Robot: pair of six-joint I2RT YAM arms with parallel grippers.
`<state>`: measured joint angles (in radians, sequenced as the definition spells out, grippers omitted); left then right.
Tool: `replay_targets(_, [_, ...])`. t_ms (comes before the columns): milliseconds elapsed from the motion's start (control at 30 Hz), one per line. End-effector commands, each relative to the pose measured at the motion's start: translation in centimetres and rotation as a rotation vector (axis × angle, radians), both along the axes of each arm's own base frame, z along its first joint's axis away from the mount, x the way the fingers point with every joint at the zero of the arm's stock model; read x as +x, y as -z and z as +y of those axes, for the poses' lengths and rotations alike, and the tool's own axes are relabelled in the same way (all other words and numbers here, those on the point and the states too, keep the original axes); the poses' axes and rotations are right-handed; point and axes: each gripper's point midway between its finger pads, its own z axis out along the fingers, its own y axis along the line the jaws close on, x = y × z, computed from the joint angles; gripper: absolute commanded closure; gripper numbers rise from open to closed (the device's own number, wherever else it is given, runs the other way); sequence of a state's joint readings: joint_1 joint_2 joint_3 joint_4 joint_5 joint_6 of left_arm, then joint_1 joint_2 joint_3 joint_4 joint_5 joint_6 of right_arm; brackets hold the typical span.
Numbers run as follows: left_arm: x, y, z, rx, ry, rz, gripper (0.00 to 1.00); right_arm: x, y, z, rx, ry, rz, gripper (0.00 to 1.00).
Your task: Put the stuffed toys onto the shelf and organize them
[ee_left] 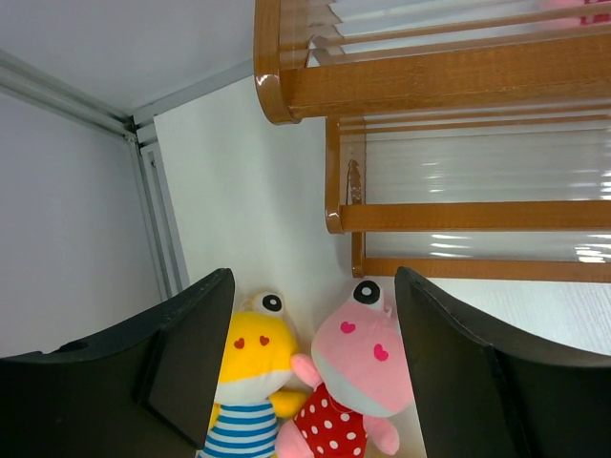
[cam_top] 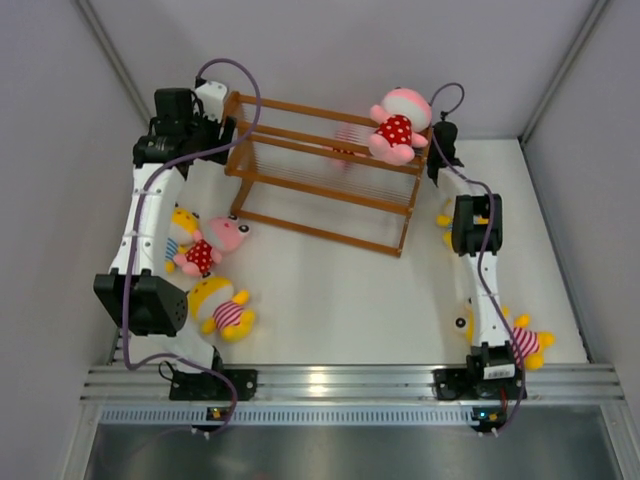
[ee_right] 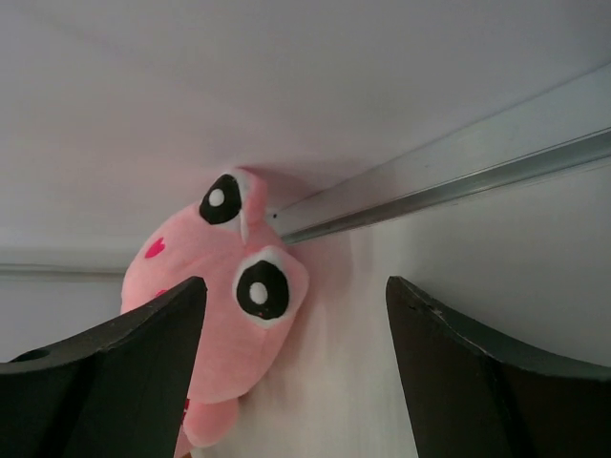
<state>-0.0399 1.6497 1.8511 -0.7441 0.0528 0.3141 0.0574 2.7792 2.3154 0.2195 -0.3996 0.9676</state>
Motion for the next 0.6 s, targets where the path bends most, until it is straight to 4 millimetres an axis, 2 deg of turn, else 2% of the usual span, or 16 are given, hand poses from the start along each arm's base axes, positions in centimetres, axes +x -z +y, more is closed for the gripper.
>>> replay_targets(0, [0.3, -1.1, 0.5, 0.004, -0.026, -0.018, 0.26, 0.7, -1.9, 3.2, 0.073, -0.007, -0.077, 0.24])
replay_targets(167, [0.2, -1.4, 0.6, 0.010, -0.030, -0.021, 0.26, 0.0, 0.2, 4.5, 0.080, -0.031, -0.038, 0.24])
replay_targets(333, [0.3, -1.4, 0.7, 0.013, -0.029, -0.020, 0.27, -0.3, 0.7, 5.5, 0.119, -0.061, -0.053, 0.28])
replay_targets(433, [0.3, -1.3, 0.7, 0.016, -0.030, -0.019, 0.27, 0.2, 0.7, 5.2, 0.112, -0.029, -0.064, 0.42])
replay_targets(467, [0.2, -1.3, 0.7, 0.015, -0.029, -0.017, 0.27, 0.4, 0.7, 4.9, 0.110, -0.008, -0.071, 0.52])
replay_targets(533, [0.1, -1.3, 0.5, 0.011, -0.022, -0.018, 0.27, 0.7, 0.3, 4.7, 0.126, 0.003, -0.102, 0.63])
replay_targets(567, [0.2, -1.3, 0.6, 0.014, -0.022, -0.019, 0.27, 0.9, -0.1, 4.4, 0.134, 0.009, -0.113, 0.75])
